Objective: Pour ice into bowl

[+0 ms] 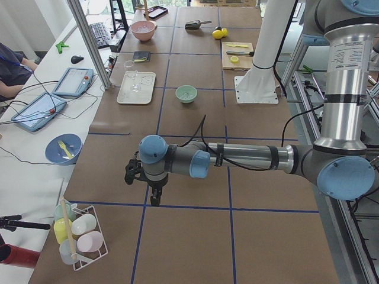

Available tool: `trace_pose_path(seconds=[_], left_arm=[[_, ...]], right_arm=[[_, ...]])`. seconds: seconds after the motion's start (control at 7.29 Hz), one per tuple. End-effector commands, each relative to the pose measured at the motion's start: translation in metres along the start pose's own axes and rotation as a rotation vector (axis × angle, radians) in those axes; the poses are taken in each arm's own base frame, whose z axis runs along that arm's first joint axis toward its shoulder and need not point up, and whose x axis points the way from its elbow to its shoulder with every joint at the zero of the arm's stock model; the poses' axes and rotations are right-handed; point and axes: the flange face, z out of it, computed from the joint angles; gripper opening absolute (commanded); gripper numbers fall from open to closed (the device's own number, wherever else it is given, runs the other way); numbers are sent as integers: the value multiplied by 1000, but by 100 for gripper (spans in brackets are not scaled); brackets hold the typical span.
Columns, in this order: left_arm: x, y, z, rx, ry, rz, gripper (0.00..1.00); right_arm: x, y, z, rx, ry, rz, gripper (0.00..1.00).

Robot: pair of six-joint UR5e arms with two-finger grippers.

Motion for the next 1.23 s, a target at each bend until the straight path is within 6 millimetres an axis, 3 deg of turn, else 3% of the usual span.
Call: trace_pose_path(seconds=[0.0, 0.14, 0.41, 0.69, 0.96, 1.1], left_arm=[[-9, 20, 2, -14, 18, -25, 100], [-8, 23, 2, -13, 18, -24, 100], [-6, 21, -1, -6, 17, -18, 100], [-6, 21, -1, -5, 17, -18, 100], [-4, 20, -4, 0, 17, -11, 100], [-3, 19, -4, 2, 17, -9, 100]], right_arm=[[-130, -7, -6, 7, -61, -55, 100], [-166, -10, 11, 2, -113, -101, 100], [-307, -39, 37, 13, -236, 27, 100], [-460, -33, 88, 8, -256, 56, 100], [-599, -71, 124, 33, -126, 147, 100], [-642, -79, 145, 49, -74, 169, 100]])
